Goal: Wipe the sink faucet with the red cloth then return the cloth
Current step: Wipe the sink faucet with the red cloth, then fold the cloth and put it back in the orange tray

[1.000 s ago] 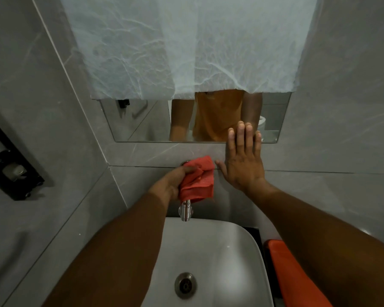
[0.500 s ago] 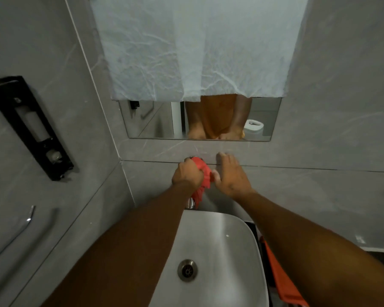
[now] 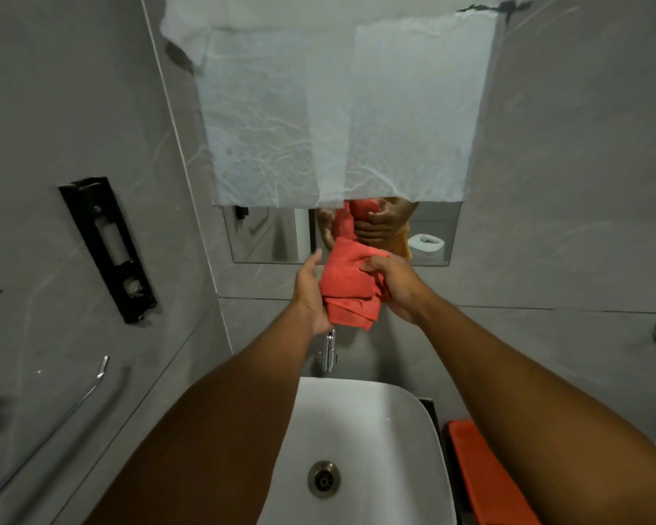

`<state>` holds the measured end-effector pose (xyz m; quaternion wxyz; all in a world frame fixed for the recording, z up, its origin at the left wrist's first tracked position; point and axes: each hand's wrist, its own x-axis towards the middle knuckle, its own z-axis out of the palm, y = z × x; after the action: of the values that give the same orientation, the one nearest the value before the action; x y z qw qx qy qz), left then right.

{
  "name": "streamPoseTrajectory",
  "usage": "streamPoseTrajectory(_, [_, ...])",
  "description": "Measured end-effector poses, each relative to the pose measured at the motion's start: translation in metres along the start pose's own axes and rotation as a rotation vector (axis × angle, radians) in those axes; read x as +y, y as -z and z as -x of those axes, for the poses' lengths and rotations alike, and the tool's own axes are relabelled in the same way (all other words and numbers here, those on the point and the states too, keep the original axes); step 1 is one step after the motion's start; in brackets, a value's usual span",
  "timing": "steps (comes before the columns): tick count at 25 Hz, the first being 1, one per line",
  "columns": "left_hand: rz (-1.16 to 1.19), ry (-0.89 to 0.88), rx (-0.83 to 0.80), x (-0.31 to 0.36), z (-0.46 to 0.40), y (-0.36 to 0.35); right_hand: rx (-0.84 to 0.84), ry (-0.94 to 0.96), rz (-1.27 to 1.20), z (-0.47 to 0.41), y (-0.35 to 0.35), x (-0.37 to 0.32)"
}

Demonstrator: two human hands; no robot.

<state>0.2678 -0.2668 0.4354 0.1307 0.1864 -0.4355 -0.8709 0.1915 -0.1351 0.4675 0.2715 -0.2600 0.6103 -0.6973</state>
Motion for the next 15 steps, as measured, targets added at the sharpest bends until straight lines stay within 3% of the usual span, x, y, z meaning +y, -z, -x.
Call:
streamPoseTrajectory(2, [0.05, 0.117, -0.083, -0.022, -0.004, -0.021, 0.008, -0.023, -0.054, 0.013, 0.024, -0.008])
streamPoseTrajectory(5, [-0.059, 0.177, -0.1, -0.054, -0.023, -0.062, 0.133, -0.054, -0.106, 0.039, 0.08, -0.002])
streamPoseTrajectory(10, [-0.679, 0.266, -0.05, -0.125, -0.077, -0.109, 0.409, -0.259, -0.211, 0.094, 0.199, 0.087])
streamPoseTrajectory(12, [-0.963, 0.174, -0.02, -0.159, -0.095, -0.108, 0.497, -0.353, -0.251, 0.116, 0.222, 0.13])
streamPoseTrajectory(15, [-1.298, 0.105, -0.148, -0.246, -0.141, -0.112, 0.658, -0.538, -0.208, 0.133, 0.265, 0.215])
